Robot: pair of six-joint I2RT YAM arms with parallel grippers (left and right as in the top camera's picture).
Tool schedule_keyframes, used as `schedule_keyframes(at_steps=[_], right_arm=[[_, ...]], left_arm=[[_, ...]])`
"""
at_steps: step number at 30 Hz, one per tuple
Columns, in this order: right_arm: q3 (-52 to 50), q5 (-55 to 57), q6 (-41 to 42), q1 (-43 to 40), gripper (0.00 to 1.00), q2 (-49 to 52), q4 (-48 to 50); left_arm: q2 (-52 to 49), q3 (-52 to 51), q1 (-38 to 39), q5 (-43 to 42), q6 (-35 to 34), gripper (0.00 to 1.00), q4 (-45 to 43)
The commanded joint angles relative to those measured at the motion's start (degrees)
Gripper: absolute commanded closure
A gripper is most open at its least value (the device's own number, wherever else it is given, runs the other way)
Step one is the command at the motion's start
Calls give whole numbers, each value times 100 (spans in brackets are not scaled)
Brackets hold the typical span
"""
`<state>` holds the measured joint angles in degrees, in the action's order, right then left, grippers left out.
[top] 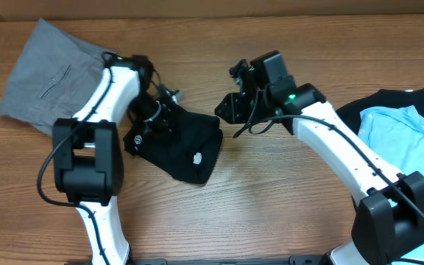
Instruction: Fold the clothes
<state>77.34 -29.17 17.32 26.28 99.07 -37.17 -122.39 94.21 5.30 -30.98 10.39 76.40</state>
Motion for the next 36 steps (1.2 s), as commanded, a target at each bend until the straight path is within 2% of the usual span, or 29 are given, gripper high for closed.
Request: schedule_keyframes(at_steps=[1, 7, 10, 13, 15, 21, 26, 28, 30, 32, 33, 35, 36], right_arm=[[-138, -46, 79, 459, 80, 223, 98], [-138, -42, 133, 1113, 80, 887, 367], [-138, -9, 459, 1305, 82, 1349, 459], [-138, 87, 1012, 1290, 85, 1784, 382], [-138, 79, 1292, 1198, 88, 2002, 247], [-136, -4, 1423, 955, 91, 2035, 24], [-136, -28, 1399, 949, 90, 2035, 0], [-136, -31, 1399, 949, 90, 2035, 0], [-136, -31, 1401, 949, 90, 2035, 2], [-136, -31, 1401, 949, 90, 2035, 4], [-136, -33, 1399, 949, 90, 2035, 2], [-136, -46, 1399, 949, 90, 2035, 2], [-136, -48, 1397, 949, 90, 2035, 0]], left_arm=[[55, 625, -455, 129, -142, 83, 146], [52, 645, -1005, 533, -146, 58, 155], [52, 487, -1137, 682, -142, 41, 98], [52, 328, -1224, 911, -144, 31, -68], [52, 234, -1287, 907, -146, 20, -203], [50, -188, -1355, 844, -136, 0, -896], [50, -848, -1279, -463, 396, 0, -1602], [39, -1049, -1237, -468, 400, 0, -1749], [24, -1287, -1187, -476, 431, 8, -1878], [13, -1547, -1137, -555, 616, 22, -2009], [13, -1648, -1121, -636, 734, 33, -2052], [13, -1827, -1104, -881, 962, 58, -2124], [13, -1895, -1102, -1021, 1113, 80, -2122]])
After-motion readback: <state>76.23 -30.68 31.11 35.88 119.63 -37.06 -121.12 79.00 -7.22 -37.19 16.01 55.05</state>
